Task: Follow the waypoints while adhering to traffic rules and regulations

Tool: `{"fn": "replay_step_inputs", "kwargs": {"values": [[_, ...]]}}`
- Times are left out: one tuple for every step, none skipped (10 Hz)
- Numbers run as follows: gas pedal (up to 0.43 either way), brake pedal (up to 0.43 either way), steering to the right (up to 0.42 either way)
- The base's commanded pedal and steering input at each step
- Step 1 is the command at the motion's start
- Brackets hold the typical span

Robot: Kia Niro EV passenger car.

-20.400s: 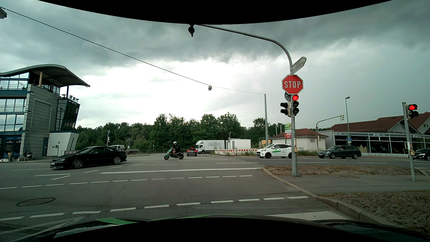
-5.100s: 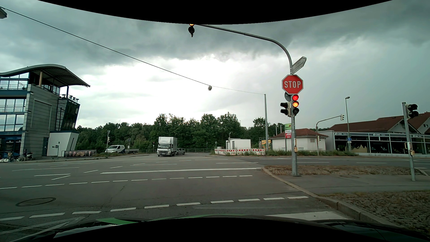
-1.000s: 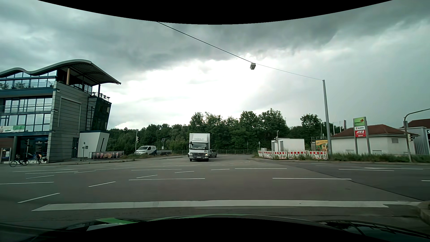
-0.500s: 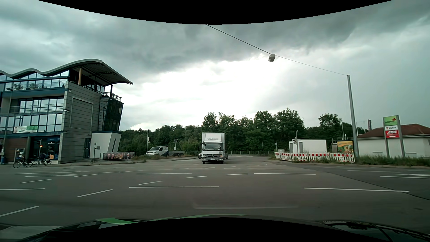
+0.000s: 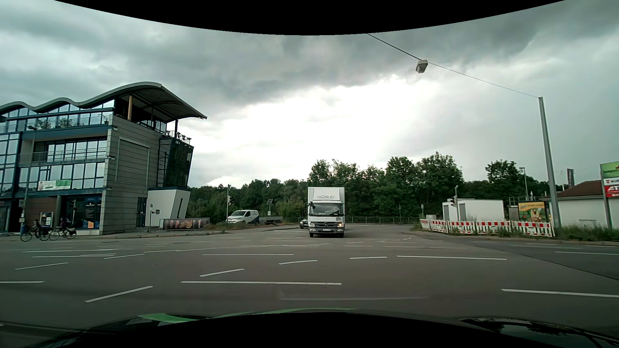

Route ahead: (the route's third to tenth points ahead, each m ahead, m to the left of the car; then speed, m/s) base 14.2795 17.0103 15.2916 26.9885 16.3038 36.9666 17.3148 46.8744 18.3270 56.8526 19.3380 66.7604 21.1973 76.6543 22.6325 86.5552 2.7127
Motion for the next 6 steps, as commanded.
{"fn": "replay_step_inputs", "kwargs": {"values": [[0.000, 0.085, -0.198], [0.000, 0.085, -0.201], [0.000, 0.110, -0.201], [0.000, 0.128, -0.206], [0.000, 0.128, -0.213], [0.000, 0.152, -0.213]]}}
